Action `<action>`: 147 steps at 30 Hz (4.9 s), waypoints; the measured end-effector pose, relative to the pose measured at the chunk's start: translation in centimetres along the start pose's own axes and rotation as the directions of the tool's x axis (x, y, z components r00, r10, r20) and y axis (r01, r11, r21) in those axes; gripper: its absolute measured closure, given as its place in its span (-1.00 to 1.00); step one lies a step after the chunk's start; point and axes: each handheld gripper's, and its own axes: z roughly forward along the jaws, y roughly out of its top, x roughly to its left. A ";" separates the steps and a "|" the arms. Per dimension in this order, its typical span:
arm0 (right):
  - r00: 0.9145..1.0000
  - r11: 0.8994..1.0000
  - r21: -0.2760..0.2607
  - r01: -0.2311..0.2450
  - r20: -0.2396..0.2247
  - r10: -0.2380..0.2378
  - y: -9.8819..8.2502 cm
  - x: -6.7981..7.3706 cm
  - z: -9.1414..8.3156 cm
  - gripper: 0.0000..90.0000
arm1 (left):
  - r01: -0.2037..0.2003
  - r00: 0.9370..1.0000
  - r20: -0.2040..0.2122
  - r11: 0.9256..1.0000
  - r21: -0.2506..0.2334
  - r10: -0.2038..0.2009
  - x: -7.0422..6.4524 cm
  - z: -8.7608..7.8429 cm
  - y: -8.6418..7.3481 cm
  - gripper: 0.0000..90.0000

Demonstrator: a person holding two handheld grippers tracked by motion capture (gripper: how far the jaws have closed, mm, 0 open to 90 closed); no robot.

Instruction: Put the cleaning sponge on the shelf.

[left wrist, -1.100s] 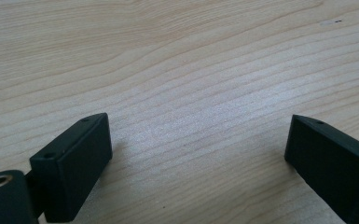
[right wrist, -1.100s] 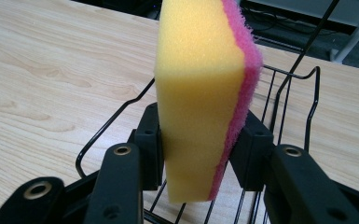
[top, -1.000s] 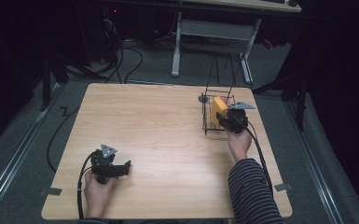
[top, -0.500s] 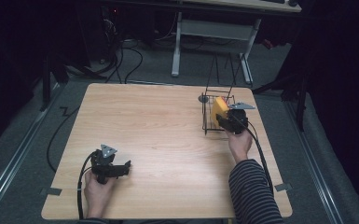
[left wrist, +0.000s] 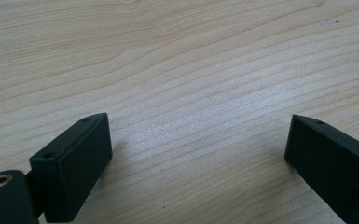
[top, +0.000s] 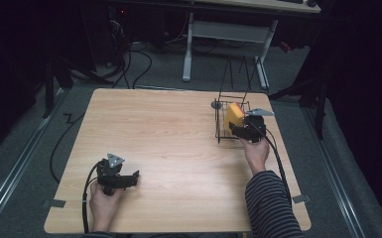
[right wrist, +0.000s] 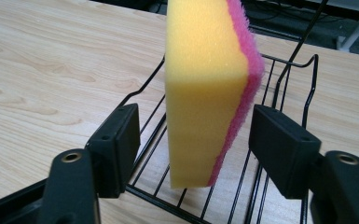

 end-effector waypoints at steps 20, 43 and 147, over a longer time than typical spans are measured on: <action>1.000 0.998 -0.054 -0.020 -0.019 0.019 -0.4 -0.8 -3.8 -0.45 | 0.000 1.000 0.000 1.000 0.000 0.000 0.0 0.0 0.0 -0.83; 0.995 0.988 -0.146 -0.058 -0.092 0.045 -0.8 -1.4 -9.0 -0.37 | 0.000 1.000 0.000 1.000 0.000 0.000 0.0 0.0 0.0 -0.83; 0.978 0.985 -0.167 -0.044 -0.207 0.008 -9.4 3.7 -11.1 -0.19 | 0.000 1.000 0.001 1.000 0.002 0.000 0.0 0.0 0.0 -0.83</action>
